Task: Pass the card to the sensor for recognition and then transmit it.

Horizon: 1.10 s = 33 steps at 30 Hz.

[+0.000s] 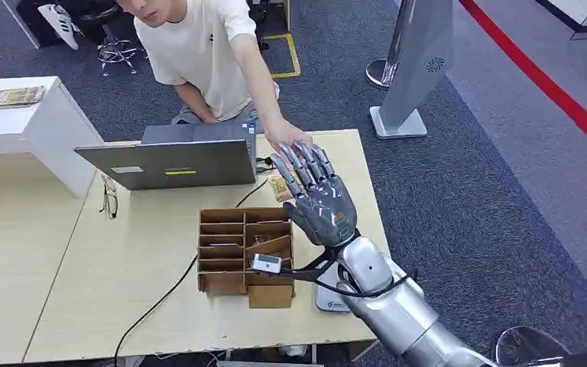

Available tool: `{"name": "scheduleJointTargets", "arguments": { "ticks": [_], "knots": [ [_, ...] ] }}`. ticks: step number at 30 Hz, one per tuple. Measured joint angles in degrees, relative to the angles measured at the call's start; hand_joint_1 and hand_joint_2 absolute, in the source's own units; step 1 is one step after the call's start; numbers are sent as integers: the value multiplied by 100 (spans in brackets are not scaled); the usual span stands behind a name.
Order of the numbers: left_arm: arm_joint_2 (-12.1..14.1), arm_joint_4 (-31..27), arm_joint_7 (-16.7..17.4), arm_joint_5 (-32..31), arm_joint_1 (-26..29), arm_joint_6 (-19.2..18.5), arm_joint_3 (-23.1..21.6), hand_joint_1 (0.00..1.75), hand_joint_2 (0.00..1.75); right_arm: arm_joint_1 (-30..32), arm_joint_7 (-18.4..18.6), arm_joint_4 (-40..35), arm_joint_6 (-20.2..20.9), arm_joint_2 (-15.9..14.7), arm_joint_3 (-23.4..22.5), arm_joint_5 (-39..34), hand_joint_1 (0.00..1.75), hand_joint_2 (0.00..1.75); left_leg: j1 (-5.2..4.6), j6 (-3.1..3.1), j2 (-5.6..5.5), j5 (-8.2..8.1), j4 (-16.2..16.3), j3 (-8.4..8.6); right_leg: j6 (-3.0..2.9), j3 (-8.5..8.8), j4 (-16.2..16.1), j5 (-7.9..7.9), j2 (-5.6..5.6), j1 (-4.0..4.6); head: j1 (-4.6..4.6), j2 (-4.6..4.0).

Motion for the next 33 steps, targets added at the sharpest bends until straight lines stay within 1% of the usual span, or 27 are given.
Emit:
{"name": "scheduleJointTargets", "arguments": {
  "ticks": [1,2,4,5,12,13,19,27,33],
  "knots": [
    [2,0,-7,-6,0,-4,-2,0,0,-21,7,28,11,0,19,4,106,175,0,0,0,0,0,0,0,0,0,0,0,0,0,0],
    [2,0,-7,-9,0,-13,-2,0,0,-58,15,68,46,0,55,11,148,175,0,0,0,0,0,-1,0,-1,0,0,0,0,0,0],
    [4,0,-13,-15,-2,-22,-4,0,0,-113,48,135,85,0,138,26,168,175,0,0,1,0,0,0,0,-1,0,0,1,0,-2,0],
    [4,0,-15,-15,-2,-24,-4,0,0,-129,52,158,87,0,162,46,175,175,0,0,0,0,0,-1,0,-1,0,0,0,0,-2,0],
    [2,0,-24,-22,-1,-72,-22,0,0,-176,192,297,164,0,317,94,173,175,0,0,-1,0,0,-2,0,-1,0,0,-1,0,0,0],
    [2,0,-26,-24,-1,-76,-26,0,0,-176,212,315,164,0,332,88,175,175,0,0,-1,0,0,-2,0,-1,0,0,-1,0,0,0],
    [0,0,-26,-35,0,-81,-63,0,0,-179,232,365,162,0,389,77,173,175,0,0,-1,0,0,-2,0,-1,0,0,-1,0,0,0],
    [-20,0,-26,-48,0,-85,-70,0,0,-179,291,376,168,0,418,74,175,175,0,0,-1,0,0,-2,0,-2,0,0,-1,0,0,0],
    [-55,0,-26,-28,0,-79,-70,0,0,-99,284,374,107,2,418,-155,175,175,0,0,-1,0,0,-2,0,-2,0,0,-1,0,0,0]
  ]
}}
